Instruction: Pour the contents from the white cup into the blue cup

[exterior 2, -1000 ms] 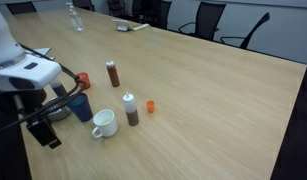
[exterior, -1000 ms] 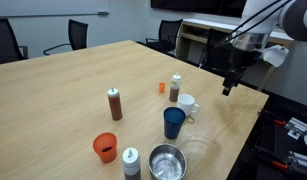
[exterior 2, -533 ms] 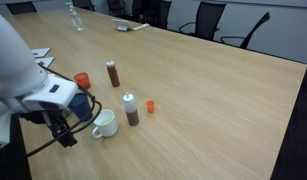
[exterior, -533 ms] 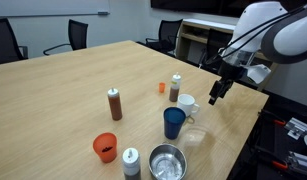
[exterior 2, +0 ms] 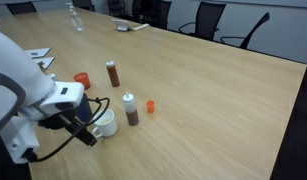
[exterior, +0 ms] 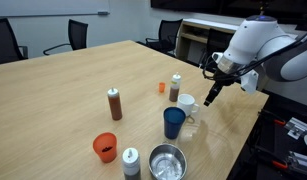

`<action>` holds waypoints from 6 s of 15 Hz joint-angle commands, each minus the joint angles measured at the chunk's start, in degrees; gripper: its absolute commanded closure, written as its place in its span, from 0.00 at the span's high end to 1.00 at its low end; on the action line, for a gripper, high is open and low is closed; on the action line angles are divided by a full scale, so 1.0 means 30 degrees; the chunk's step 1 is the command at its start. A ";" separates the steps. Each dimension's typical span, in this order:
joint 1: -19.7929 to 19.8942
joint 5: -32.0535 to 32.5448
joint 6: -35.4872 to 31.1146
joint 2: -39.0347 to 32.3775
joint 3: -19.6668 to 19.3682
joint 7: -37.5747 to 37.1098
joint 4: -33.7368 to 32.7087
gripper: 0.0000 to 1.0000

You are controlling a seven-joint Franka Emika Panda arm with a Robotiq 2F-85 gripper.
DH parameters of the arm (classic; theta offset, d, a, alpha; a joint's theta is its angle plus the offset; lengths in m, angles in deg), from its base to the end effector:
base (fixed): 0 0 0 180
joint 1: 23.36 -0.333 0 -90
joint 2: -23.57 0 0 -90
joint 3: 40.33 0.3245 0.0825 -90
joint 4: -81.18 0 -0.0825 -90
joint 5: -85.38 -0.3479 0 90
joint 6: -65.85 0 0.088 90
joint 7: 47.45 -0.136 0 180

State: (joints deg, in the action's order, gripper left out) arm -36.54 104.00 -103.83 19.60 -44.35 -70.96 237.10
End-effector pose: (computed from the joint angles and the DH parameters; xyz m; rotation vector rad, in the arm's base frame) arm 0.4003 0.0843 0.2325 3.0876 0.1005 0.2890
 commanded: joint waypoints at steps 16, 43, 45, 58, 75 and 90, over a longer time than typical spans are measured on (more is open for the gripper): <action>-0.0863 0.5417 -0.1701 -0.1590 -0.1450 -0.5694 -0.0994 1.00; -0.4763 0.6642 -0.6467 -0.7161 -0.5436 -0.7645 -0.3698 0.00; -0.5040 0.6653 -0.6595 -0.7182 -0.5747 -0.7620 -0.3610 0.03; -0.4786 0.7313 -0.6610 -0.4464 -0.5161 -0.6974 -0.1261 0.03; -0.5681 0.5506 0.2449 0.2036 -0.3648 -0.1896 -0.0178 0.03; -0.1290 0.4245 1.2115 0.2024 0.4480 0.3995 -0.3818 0.03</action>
State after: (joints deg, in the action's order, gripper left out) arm -42.42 115.10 -72.48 25.12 -34.06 -61.39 227.87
